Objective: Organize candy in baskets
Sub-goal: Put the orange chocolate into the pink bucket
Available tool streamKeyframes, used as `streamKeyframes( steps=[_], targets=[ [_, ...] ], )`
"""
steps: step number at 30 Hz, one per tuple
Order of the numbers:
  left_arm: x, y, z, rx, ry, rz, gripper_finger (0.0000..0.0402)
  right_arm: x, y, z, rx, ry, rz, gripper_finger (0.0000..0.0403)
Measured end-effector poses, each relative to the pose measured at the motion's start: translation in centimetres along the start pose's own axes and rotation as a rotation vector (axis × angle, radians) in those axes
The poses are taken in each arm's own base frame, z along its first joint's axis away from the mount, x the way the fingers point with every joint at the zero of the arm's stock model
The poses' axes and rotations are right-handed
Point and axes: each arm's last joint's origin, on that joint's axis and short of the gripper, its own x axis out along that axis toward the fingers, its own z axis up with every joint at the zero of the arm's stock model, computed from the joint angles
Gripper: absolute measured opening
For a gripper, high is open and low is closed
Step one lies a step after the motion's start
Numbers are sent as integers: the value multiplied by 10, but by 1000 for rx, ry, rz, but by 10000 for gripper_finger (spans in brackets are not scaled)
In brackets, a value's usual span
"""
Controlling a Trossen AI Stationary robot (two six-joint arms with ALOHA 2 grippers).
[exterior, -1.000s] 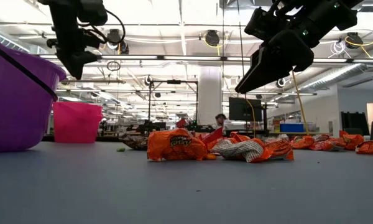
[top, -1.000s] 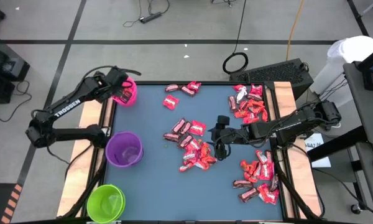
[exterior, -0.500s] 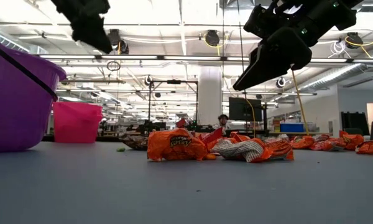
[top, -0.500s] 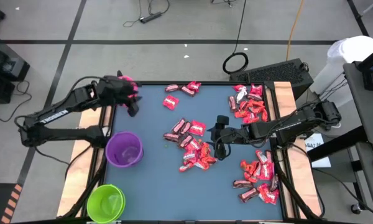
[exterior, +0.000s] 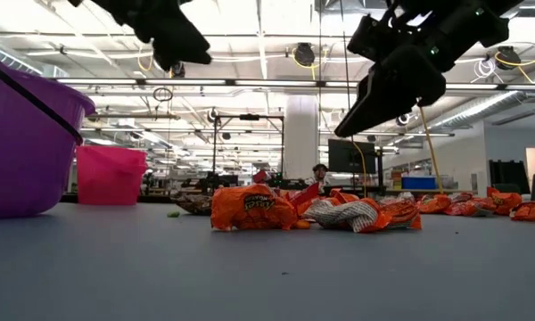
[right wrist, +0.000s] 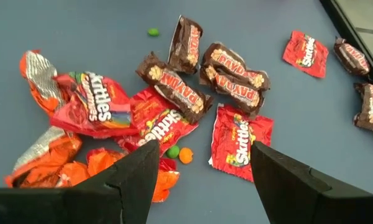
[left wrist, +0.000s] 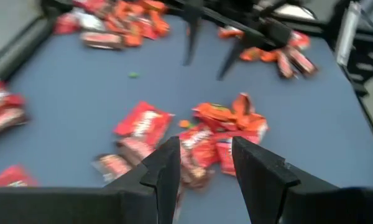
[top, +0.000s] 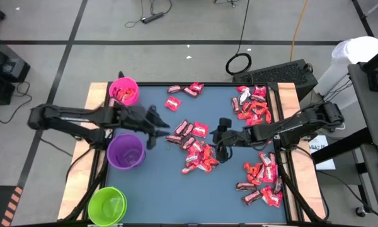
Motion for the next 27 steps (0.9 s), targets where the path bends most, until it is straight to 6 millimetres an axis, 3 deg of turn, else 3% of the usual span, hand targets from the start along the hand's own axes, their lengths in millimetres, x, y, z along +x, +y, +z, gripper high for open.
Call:
streamKeyframes(
  steps=[11,20,24,27],
  targets=[
    [82,-41,-29,78,118,-135,151,6,2,-4,-30,26,-2,240],
    [121,-75,-59,88,193,-387,151,6,2,-4,-10,29,-2,240],
    [134,-83,-72,54,222,-389,151,6,2,-4,32,30,0,240],
    [141,-82,-79,38,232,-297,151,6,2,-4,57,31,1,240]
  ],
)
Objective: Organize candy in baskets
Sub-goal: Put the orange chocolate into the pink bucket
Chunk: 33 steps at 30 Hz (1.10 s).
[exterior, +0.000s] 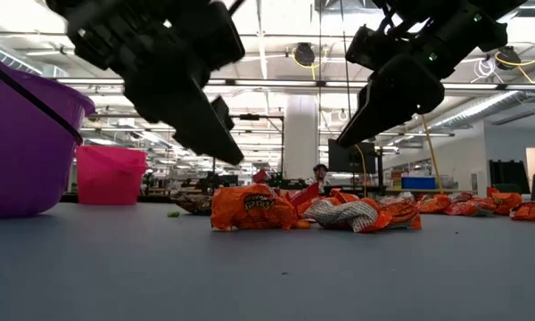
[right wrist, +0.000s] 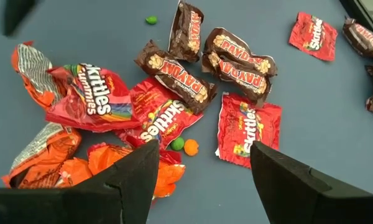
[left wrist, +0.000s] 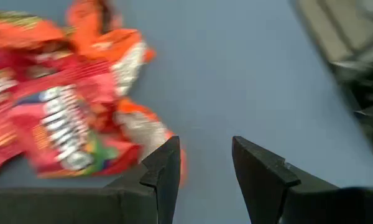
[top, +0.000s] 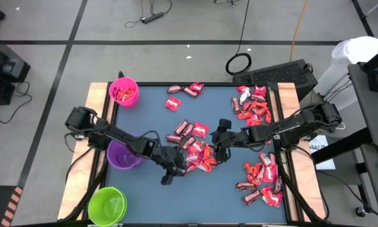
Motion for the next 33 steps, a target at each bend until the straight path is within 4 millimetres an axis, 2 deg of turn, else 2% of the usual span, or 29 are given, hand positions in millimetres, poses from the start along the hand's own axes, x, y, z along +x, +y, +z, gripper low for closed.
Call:
streamKeyframes(
  steps=[9,17,21,28,33],
  targets=[
    [13,7,-10,-100,20,104,151,0,0,0,53,-1,0,240],
    [28,7,-19,-66,37,80,146,0,0,0,54,-2,0,240],
    [28,7,-19,-29,43,72,115,0,0,0,54,-2,0,240],
    [26,9,-22,-1,90,95,15,0,0,0,48,-2,0,240],
    [19,8,-18,10,92,109,6,0,0,0,47,-2,0,240]
  ],
)
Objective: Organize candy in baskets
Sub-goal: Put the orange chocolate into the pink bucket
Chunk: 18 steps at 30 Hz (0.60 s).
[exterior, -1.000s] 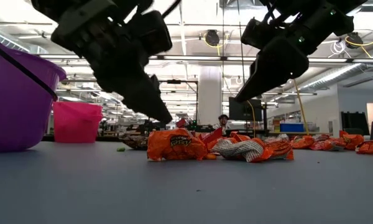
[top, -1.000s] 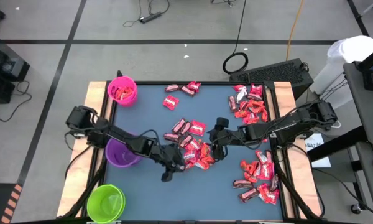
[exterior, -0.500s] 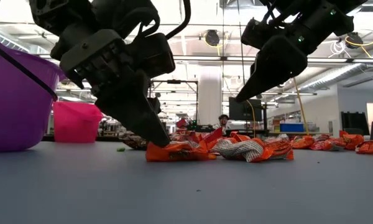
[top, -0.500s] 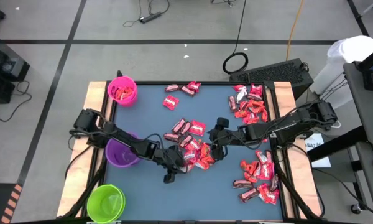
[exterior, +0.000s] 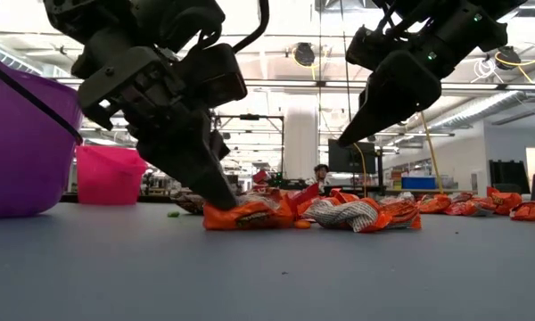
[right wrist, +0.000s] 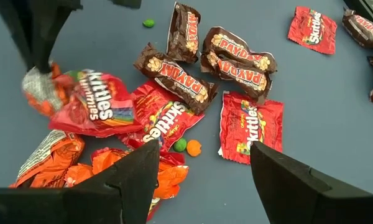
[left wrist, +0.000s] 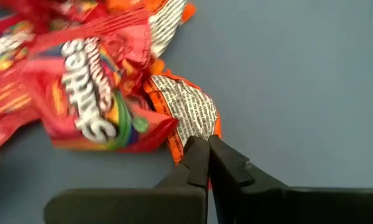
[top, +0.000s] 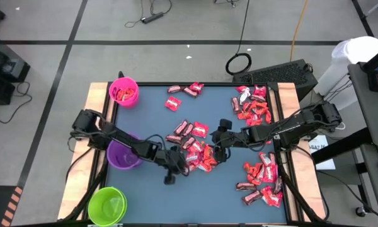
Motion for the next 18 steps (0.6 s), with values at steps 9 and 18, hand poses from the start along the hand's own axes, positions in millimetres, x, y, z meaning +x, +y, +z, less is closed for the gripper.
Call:
streamKeyframes(
  steps=[9,18],
  targets=[
    [-53,-9,23,47,-61,91,2,0,0,0,-1,2,0,240],
    [-133,-8,32,44,-185,433,1,0,0,0,-47,-6,-7,240]
  ],
)
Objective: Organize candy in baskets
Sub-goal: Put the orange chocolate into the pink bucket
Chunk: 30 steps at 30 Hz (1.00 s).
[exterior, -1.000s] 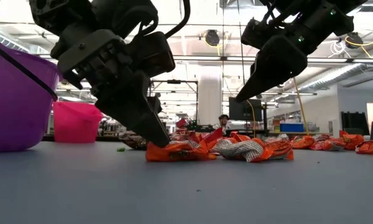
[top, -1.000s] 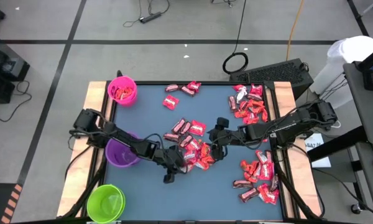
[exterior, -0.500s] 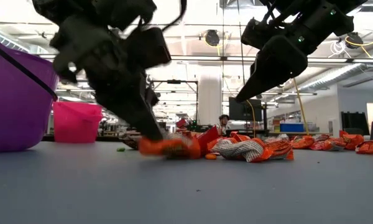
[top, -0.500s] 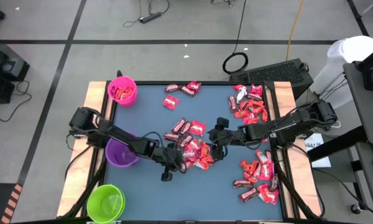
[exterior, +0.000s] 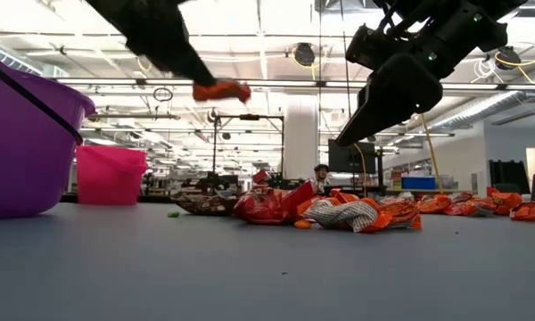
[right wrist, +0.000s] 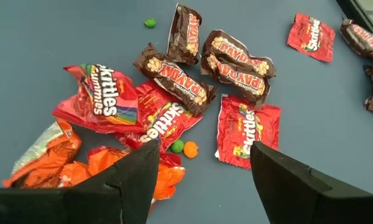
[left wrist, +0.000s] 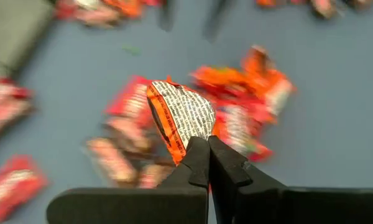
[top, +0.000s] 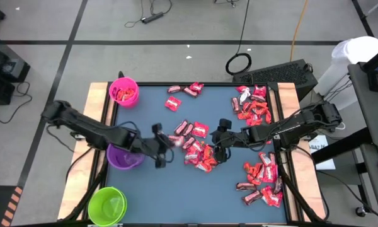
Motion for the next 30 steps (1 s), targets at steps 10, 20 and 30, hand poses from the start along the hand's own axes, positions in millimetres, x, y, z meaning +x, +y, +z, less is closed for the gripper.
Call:
streamKeyframes(
  steps=[10,20,30],
  targets=[
    [-57,65,-10,-17,47,348,7,2,-7,7,42,-56,-12,240],
    [-89,136,-56,-226,90,810,8,7,-26,9,4,-58,-67,240],
    [-84,168,-89,-314,230,1001,8,10,-39,11,22,-70,-102,240]
  ],
)
